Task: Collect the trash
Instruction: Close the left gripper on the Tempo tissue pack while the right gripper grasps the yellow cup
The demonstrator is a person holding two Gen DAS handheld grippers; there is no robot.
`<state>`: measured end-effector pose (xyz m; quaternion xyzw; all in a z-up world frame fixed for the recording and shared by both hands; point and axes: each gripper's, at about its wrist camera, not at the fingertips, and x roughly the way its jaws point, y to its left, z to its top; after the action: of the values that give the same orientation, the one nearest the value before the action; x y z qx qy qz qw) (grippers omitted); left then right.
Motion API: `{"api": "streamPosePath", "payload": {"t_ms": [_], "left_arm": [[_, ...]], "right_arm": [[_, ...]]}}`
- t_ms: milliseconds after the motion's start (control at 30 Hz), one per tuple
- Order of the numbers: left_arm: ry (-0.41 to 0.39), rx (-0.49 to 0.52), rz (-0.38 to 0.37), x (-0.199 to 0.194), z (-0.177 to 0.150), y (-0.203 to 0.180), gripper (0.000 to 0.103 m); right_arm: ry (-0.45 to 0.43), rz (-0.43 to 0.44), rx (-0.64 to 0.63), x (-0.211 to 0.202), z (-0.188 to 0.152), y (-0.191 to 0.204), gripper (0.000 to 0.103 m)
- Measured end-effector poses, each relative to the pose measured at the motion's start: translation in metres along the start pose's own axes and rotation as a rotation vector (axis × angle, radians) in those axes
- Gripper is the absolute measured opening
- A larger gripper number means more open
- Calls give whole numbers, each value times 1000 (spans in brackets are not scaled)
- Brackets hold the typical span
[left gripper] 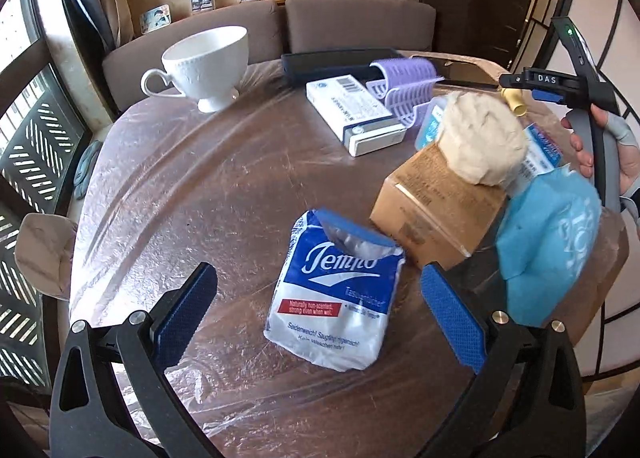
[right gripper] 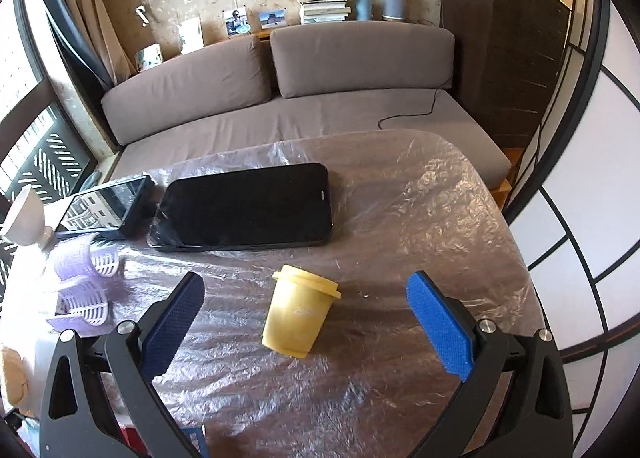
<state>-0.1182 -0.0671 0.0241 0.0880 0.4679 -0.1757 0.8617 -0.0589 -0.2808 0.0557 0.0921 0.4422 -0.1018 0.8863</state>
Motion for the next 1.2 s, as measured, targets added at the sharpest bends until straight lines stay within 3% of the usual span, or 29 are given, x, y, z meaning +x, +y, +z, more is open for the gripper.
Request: {"api": "streamPosePath", "payload": {"t_ms": [367, 500, 633, 767, 900, 1033, 1200], "left_arm": [[7, 39, 41, 18, -7, -2, 102], [9, 26, 38, 21, -8, 0, 102], [-1, 5, 21, 19, -8, 3, 88], [-9, 4, 15, 15, -7, 3, 76], [-15, 0, 16, 13, -6, 2, 59], [-14, -12, 11, 12, -5, 3, 54], [-13, -16, 15, 10, -3, 2, 53]], "right_arm": [[4, -52, -48, 16, -6, 7, 99], [0, -68, -69, 18, -7, 8, 90], [9, -47, -74, 21, -11, 10, 78], [0, -41, -97, 22, -13, 12, 74], [-10, -29, -114, 19, -16, 16, 52], [-9, -8, -119, 15, -16, 16, 40], [-14, 12, -140, 9, -16, 21, 36]]}}
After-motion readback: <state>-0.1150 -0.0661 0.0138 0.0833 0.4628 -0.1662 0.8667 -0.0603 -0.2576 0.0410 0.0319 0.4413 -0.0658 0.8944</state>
